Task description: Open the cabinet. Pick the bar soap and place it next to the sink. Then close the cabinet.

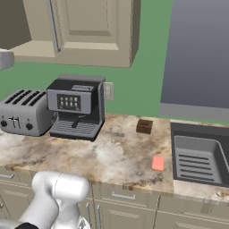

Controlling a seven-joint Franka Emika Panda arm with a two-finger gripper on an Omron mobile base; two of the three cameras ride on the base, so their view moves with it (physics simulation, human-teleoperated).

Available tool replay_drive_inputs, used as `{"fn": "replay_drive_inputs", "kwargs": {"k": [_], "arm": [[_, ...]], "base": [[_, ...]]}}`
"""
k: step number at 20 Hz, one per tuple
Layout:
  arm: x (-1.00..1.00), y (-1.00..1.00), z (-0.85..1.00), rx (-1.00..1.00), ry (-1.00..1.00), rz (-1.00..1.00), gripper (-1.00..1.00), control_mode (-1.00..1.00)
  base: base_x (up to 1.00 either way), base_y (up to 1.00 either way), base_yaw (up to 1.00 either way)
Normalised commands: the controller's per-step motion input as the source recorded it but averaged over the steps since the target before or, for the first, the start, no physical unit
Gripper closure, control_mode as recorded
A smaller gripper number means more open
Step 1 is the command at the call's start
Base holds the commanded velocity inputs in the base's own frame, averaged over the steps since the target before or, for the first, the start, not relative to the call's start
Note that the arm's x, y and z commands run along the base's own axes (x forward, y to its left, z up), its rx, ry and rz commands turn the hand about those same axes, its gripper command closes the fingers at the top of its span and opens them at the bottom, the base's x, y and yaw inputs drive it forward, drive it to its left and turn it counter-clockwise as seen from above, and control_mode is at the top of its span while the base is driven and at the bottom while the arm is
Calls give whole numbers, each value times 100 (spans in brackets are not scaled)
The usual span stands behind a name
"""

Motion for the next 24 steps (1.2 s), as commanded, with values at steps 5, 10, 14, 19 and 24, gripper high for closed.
{"fn": "replay_drive_inputs", "kwargs": {"k": [5, 10, 14, 19, 24], "arm": [[-99, -14, 0, 0, 0, 0, -100, -100], [-84, -1, 0, 0, 0, 0, -100, -100], [-62, 21, -1, 0, -7, 0, -100, -100], [-40, 46, 0, 0, -7, -1, -100, -100], [-2, 67, -19, -5, -2, -9, -100, -100]], "base": [[0, 0, 0], [0, 0, 0], [0, 0, 0], [0, 0, 0], [0, 0, 0]]}}
